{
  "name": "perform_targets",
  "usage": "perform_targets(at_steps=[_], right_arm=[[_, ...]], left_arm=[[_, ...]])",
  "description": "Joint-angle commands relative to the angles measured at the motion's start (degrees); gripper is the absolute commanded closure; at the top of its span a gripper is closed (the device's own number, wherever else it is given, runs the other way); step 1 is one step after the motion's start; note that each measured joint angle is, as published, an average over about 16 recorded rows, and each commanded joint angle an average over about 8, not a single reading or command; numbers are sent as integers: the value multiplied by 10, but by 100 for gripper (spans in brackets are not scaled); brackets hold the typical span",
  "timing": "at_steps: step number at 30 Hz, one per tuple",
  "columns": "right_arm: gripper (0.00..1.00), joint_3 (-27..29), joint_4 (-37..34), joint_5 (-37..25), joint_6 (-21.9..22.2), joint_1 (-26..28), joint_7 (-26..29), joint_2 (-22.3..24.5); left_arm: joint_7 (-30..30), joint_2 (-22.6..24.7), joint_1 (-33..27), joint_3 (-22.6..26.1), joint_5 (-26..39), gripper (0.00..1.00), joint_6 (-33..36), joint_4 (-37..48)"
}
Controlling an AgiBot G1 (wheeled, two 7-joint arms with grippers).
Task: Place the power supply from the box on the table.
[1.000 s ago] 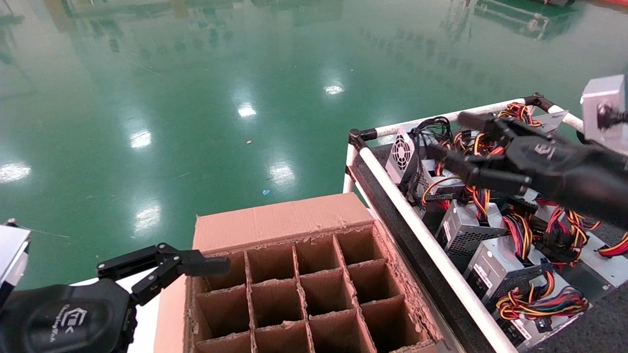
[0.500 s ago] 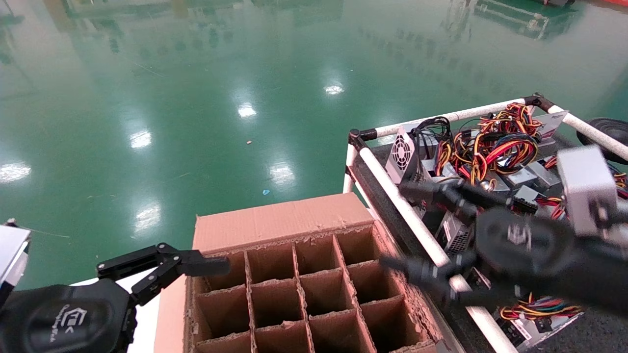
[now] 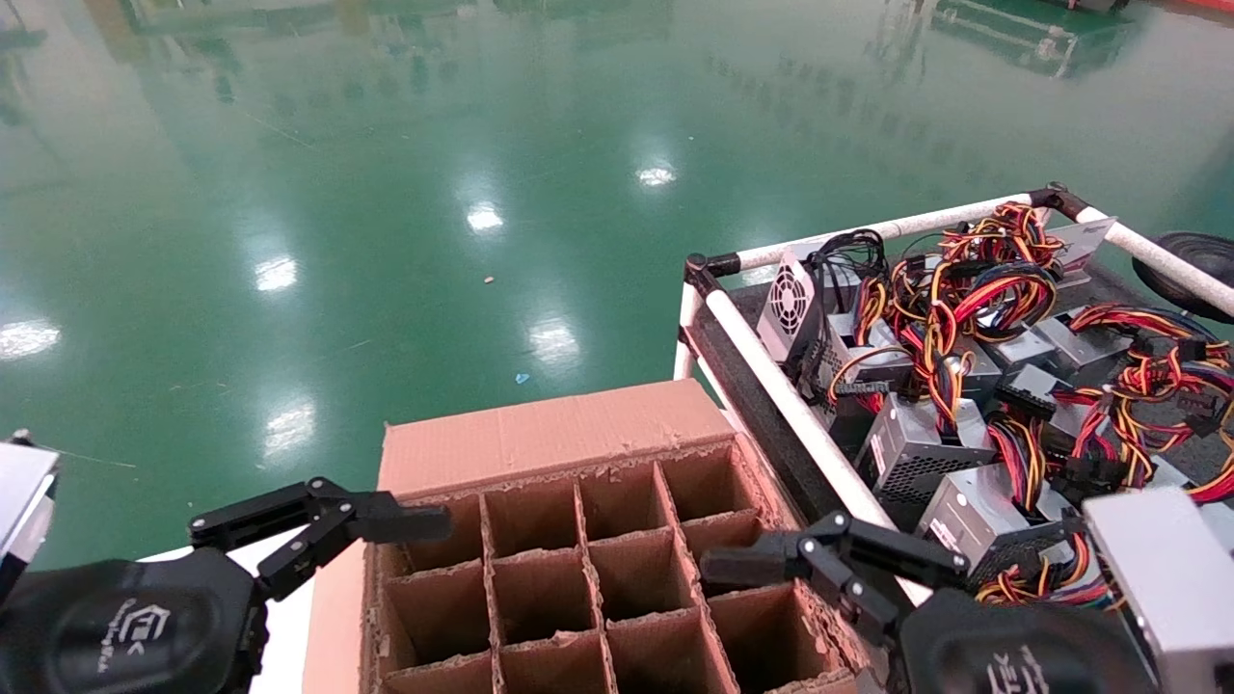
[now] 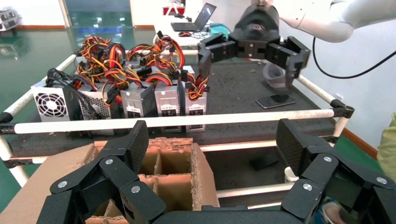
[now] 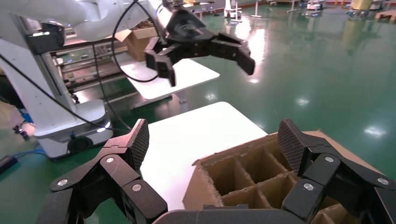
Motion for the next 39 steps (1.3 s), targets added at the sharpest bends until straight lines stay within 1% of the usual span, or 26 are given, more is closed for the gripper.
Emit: perform_targets(at_steps=[1,16,39], right_arm=[[0,0,5,2,-2,-3,1,1],[0,0,-12,-3,5,6,-1,-2],[0,0,-18,-5,7,10,-2,-3]], left_arm=[[0,0,0,0,0,0,0,0],[0,0,0,0,0,0,0,0],[0,0,0,0,0,0,0,0]])
